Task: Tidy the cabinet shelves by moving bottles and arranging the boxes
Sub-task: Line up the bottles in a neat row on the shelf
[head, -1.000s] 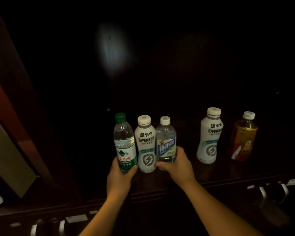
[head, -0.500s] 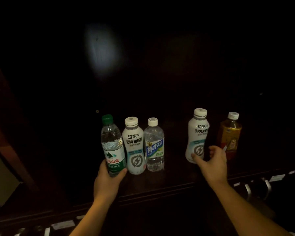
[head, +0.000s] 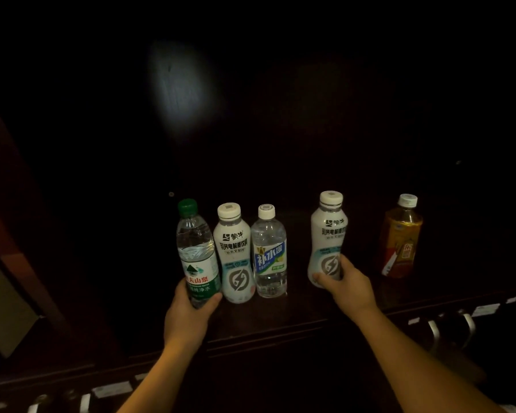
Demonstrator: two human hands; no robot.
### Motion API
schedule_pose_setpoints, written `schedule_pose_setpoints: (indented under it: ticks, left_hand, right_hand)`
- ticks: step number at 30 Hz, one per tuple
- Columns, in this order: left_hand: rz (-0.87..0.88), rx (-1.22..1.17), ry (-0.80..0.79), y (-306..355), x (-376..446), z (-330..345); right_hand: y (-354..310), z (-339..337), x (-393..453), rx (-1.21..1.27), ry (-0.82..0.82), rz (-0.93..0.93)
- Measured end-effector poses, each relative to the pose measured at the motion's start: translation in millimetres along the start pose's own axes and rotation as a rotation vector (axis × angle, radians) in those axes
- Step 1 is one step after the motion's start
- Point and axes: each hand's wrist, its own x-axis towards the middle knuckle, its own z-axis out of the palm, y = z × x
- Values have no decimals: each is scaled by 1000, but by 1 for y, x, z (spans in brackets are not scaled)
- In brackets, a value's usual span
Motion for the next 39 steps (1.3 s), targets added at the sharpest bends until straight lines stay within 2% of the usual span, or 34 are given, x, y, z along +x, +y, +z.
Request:
schedule_pose_setpoints:
  ticks: [11, 15, 17, 22, 25, 29, 33, 39]
  left_hand:
    - [-16, -15, -21, 3, -3, -2]
    - [-22, -4, -13, 4, -3, -2]
    - [-21, -1, -9, 5, -3, -3]
    - [-23, 5, 1, 4, -2, -2]
    - [-20, 5, 14, 3, -1, -1]
    - [-17, 8, 15, 2, -2, -1]
    - [-16, 7, 8, 2, -1, -1]
    - [-14, 11, 13, 1, -1, -1]
  right_hand:
    - [-18, 34, -15, 77, -76, -22]
    - [-14, 27, -15, 151, -165, -20]
    - [-9, 14, -13, 182, -81, -2]
    - [35, -64, -3, 35, 352, 28]
    - [56, -102, 8, -118, 457, 102]
    - [61, -113, 26, -138, 366, 160]
    - [62, -109, 36, -140, 217, 91]
    - [59, -108, 40, -114, 140, 101]
